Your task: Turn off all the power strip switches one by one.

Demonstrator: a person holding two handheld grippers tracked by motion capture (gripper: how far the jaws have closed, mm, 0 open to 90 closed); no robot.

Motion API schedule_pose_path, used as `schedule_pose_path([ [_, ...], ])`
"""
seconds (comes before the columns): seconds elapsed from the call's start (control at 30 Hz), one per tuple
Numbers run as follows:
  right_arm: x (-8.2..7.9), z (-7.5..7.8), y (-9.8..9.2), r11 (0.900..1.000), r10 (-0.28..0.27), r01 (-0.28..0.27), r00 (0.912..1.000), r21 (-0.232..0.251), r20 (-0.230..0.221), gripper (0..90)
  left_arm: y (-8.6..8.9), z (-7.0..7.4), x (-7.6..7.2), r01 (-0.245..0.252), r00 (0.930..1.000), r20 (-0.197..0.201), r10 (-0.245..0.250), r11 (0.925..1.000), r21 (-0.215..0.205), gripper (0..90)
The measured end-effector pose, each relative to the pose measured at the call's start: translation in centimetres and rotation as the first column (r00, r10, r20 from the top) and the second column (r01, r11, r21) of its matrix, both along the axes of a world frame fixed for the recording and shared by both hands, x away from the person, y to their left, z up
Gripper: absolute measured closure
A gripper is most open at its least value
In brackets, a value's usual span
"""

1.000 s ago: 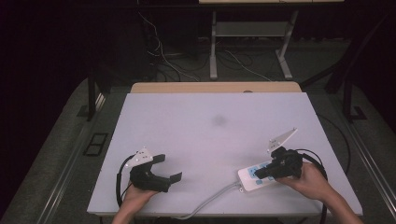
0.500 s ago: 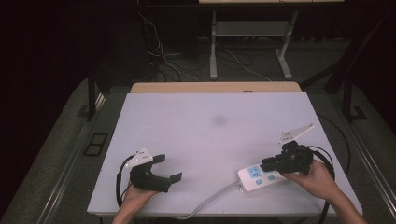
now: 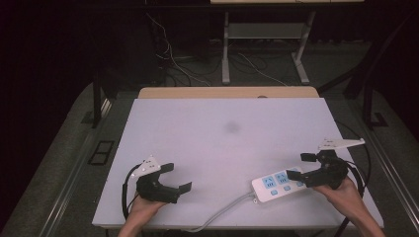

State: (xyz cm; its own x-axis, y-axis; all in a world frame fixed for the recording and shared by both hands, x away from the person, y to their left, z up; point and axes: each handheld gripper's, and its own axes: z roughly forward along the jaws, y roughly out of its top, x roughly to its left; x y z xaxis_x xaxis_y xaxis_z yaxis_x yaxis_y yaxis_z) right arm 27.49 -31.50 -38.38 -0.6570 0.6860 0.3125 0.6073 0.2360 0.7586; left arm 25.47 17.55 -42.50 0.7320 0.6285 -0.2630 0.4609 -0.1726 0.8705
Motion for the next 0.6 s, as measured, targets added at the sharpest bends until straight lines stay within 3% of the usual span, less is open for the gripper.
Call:
schedule_pose_path([
  [0.17, -1.4, -1.4, -1.5, 0.992, -0.101, 0.097, 0.9941, 0.081, 0.039, 0.4, -0.1, 0.0, 0.0, 0.001, 1.0, -0.001, -0.001, 1.0, 0.001, 0.0],
  [0.27, -2.1, -2.3, -2.0, 0.987, -0.144, 0.139, 0.9882, 0.079, 0.054, 0.5, 0.0, 0.0, -0.1, 0.0, 1.0, 0.0, 0.0, 1.0, 0.001, 0.0],
  [0.4, -2.6, -3.5, -2.1, 0.98, -0.186, 0.184, 0.9821, 0.076, 0.027, 0.5, 0.0, 0.0, -0.1, 0.0, 1.0, 0.0, 0.0, 1.0, 0.003, 0.0],
  [0.6, -2.8, -4.7, -1.6, 0.982, -0.18, 0.178, 0.9831, 0.057, 0.033, 0.5, 0.0, 0.0, 0.0, 0.0, 1.0, 0.001, 0.0, 1.0, 0.001, 0.0],
])
